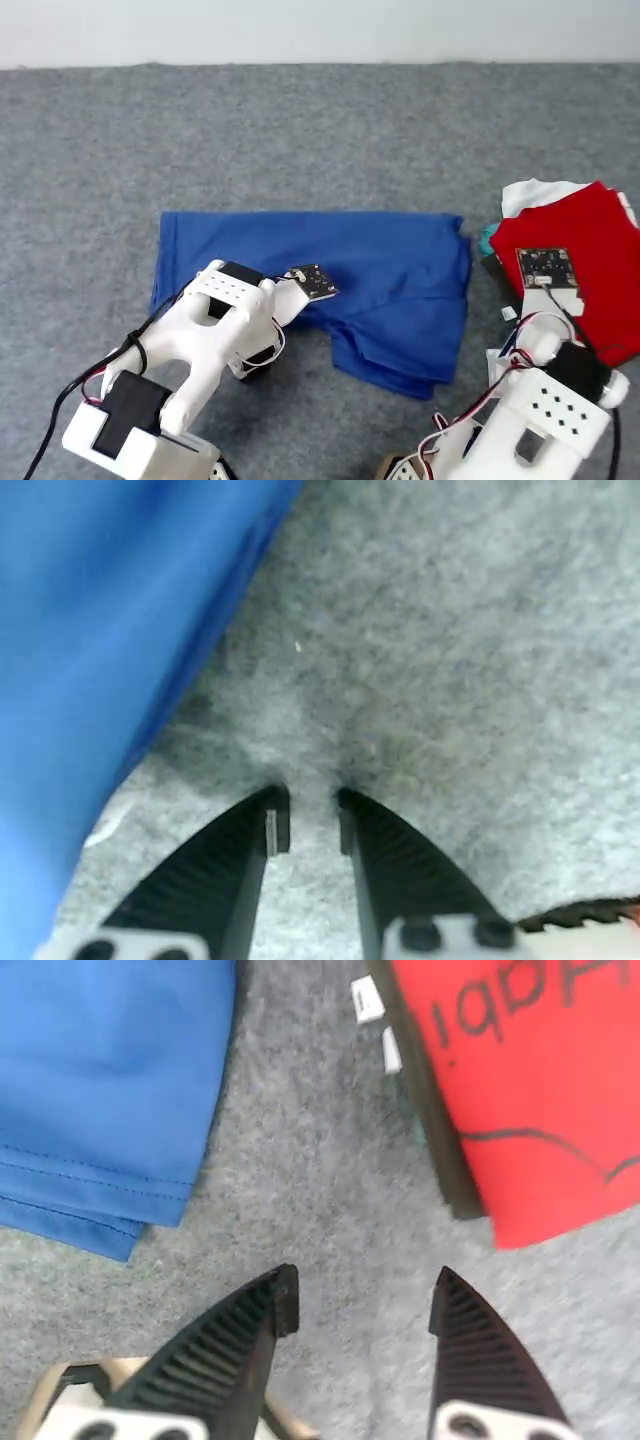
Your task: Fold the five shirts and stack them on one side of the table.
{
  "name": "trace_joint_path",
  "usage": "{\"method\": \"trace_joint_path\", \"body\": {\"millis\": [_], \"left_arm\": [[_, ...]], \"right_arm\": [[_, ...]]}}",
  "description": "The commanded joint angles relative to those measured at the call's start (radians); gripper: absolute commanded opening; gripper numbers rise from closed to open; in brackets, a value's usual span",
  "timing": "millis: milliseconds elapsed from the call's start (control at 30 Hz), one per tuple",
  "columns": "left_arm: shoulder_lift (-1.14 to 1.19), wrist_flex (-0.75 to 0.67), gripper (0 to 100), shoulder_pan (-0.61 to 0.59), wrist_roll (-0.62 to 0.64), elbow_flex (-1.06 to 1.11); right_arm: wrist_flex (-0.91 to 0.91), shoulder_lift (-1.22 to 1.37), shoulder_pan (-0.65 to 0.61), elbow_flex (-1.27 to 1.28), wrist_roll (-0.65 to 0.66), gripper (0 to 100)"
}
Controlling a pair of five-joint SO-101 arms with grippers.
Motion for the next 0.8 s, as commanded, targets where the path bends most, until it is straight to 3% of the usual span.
{"method": "trace_joint_path", "body": {"millis": [0, 200, 433, 767], "left_arm": [[0.014, -0.031, 9, 0.025, 0.011, 0.051], [0.014, -0.031, 9, 0.025, 0.011, 0.051], [0.014, -0.031, 9, 0.025, 0.011, 0.051], [0.014, -0.031, 9, 0.025, 0.011, 0.051]], "right_arm": [[0.085, -0.016, -0.085, -0.051, 0.089, 22.0], [0.021, -0.008, -0.272, 0.009, 0.087, 22.0], [-0.142, -0.005, -0.550, 0.157, -0.091, 21.9], [-0.246, -0.005, -0.545, 0.132, -0.236, 21.9]]}}
